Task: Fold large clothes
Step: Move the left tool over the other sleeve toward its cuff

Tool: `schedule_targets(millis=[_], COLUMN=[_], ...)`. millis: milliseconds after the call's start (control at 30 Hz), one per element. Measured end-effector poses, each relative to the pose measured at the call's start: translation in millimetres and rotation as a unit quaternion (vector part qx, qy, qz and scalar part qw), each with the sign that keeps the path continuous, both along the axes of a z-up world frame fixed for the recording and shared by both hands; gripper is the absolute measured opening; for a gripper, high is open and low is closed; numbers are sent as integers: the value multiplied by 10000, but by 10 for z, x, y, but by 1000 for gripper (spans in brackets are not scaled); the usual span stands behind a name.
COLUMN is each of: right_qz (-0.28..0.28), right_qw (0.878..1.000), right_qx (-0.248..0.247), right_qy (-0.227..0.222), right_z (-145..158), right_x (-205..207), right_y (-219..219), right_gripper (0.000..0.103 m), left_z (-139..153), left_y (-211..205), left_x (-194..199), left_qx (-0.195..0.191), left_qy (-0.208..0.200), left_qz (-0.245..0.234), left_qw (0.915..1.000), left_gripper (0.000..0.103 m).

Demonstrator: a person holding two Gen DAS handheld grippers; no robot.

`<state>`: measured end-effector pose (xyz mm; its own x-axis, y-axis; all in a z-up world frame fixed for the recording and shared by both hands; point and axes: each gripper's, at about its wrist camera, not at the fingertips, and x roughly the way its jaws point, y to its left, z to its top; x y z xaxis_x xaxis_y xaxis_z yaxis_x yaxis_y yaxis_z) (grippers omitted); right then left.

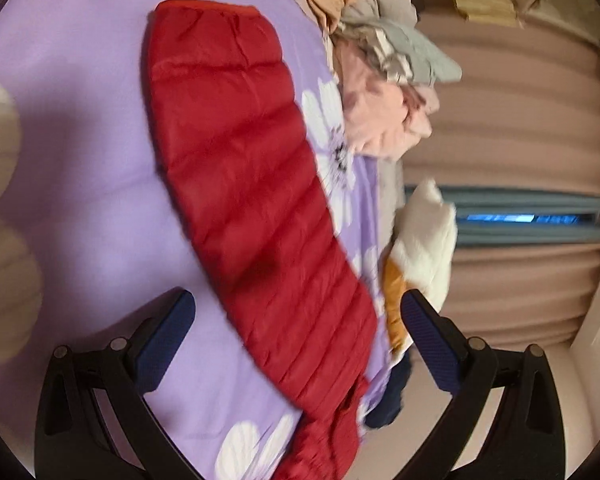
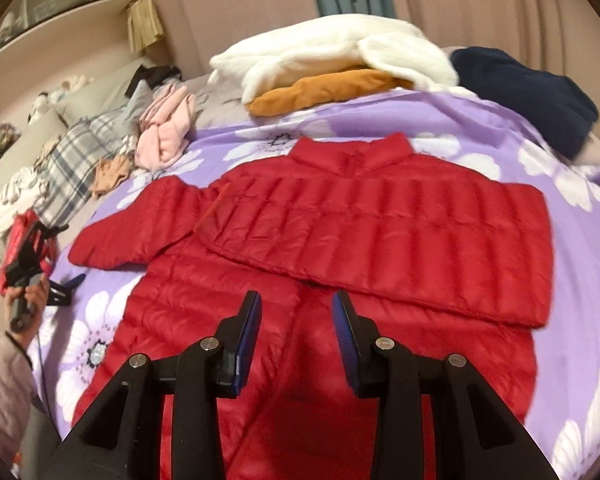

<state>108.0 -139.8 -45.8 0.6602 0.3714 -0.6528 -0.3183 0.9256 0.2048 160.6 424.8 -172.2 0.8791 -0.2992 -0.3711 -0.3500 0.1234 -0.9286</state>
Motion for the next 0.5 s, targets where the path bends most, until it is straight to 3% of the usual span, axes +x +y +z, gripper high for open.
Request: schedule_targets(millis=[167,367,467,500], right_qz=[-216,-381,-405,-399], right_qw=[9997,9993,9992,9992], right_qx=[74,4,-55,-56], right_qy=[-15,52,39,37], right_z=[13,-57,-81,-84], right_x=[-107,-140,-170,-179], right_y=[-118,-144,-139,-143], right_gripper=[37,41,41,41], left_z=[-7,2,-6,-25], left_y=[135,176,169,170], left_x=[84,176,205,231], left_qx=[-67,129,316,380], left_qy=[-78,390,630,729], left_qz=[299,556,672,679], left_qw=[9995,9976,9952,9943], left_gripper=[103,99,88,78])
